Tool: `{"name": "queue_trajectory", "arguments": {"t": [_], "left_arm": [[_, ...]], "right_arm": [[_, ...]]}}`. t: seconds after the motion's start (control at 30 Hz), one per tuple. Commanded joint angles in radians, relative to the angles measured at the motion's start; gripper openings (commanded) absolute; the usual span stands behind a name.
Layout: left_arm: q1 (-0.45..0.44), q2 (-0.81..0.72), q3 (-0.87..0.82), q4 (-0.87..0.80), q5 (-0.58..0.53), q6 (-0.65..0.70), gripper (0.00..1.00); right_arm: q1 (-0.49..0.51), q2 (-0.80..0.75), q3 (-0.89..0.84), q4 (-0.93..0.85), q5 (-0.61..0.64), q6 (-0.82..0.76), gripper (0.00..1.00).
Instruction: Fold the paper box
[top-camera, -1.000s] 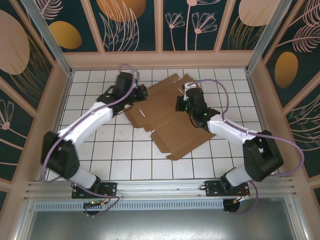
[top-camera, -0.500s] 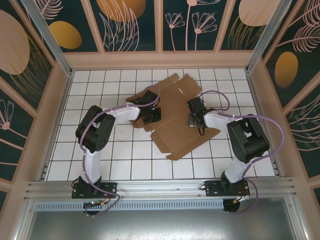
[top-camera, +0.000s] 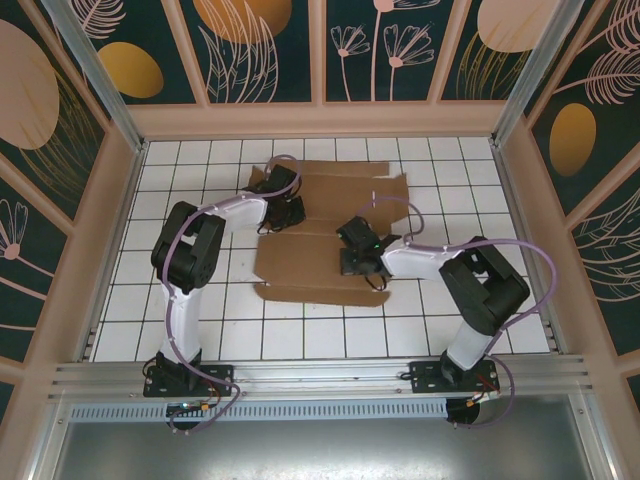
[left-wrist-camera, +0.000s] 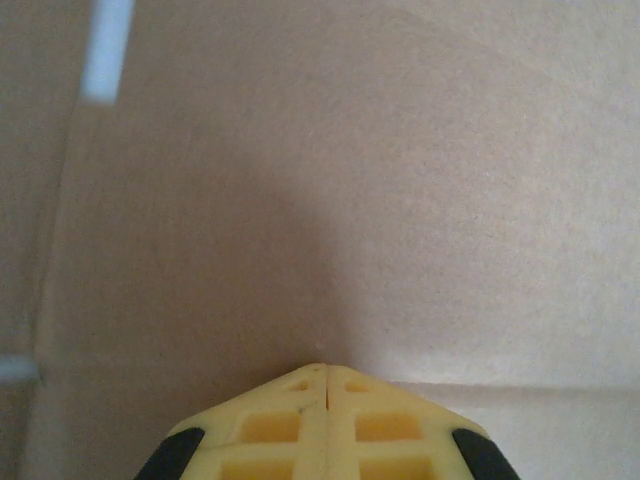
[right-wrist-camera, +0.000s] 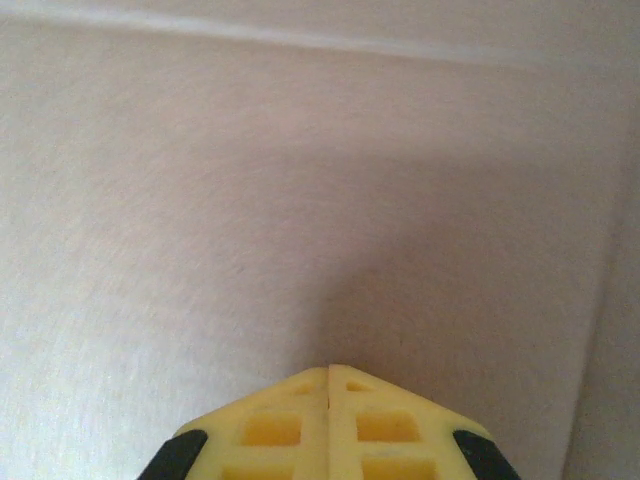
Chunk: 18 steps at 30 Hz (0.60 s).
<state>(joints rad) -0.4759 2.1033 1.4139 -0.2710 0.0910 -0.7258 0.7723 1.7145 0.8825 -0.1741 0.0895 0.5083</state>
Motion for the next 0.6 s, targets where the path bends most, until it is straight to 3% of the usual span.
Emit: {"name": "queue_trajectory", "arguments": {"t": [0.0,0.13,0.33,0.4,0.57], "left_arm": [[-0.032,0.013,-0.001,-0.097,0.027,0.046,0.00],[-0.023,-0.039,0.004,-0.110,-0.004,0.089,0.00],[-0.018,-0.122,0.017,-0.112,-0.006,0.120,0.00],[-0.018,-0.168,-0.010,-0.088,0.004,0.103,0.00],[-0.018,-0.227,-0.073,-0.032,0.087,0.035,0.00]], "right_arm": [[0.086,0.127,0.005,0.046,-0.302,0.087,0.02],[0.079,0.083,0.006,0.178,-0.378,0.145,0.06],[-0.022,-0.110,-0.031,0.221,-0.354,0.171,0.27],[-0.086,-0.190,-0.043,0.158,-0.302,0.176,0.42],[-0.308,-0.327,-0.062,-0.020,-0.223,0.186,0.46]]}}
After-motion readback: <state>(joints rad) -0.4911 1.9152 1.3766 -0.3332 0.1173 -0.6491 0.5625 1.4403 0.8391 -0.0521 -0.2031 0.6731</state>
